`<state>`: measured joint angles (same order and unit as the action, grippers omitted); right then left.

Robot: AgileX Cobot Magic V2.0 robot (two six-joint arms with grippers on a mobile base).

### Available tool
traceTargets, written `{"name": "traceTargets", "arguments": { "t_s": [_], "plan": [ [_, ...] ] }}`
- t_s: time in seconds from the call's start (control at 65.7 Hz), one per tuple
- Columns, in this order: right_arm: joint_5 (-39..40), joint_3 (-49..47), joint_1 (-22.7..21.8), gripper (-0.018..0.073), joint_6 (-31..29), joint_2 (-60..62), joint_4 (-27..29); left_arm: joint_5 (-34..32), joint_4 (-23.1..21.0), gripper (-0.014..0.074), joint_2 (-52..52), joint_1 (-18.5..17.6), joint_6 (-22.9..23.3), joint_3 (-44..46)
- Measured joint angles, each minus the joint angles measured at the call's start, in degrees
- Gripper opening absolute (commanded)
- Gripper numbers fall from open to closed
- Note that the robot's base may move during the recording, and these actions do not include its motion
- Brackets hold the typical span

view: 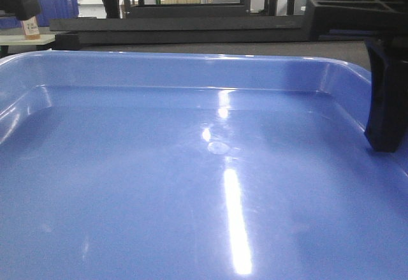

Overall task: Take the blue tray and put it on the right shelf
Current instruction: 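Lift the gripped tray with both grippers toward the robot, then hold the tray level in both grippers while the base turns away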

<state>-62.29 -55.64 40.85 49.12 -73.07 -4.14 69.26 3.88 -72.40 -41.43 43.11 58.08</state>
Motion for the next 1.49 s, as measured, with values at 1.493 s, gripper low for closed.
{"name": "traceTargets", "arguments": {
  "t_s": [1.493],
  "plan": [
    [0.1,0.0,0.0,0.0224,0.0,0.0,0.0,0.4,0.0,-0.0048,0.0,0.0,0.1,0.0]
  ]
}}
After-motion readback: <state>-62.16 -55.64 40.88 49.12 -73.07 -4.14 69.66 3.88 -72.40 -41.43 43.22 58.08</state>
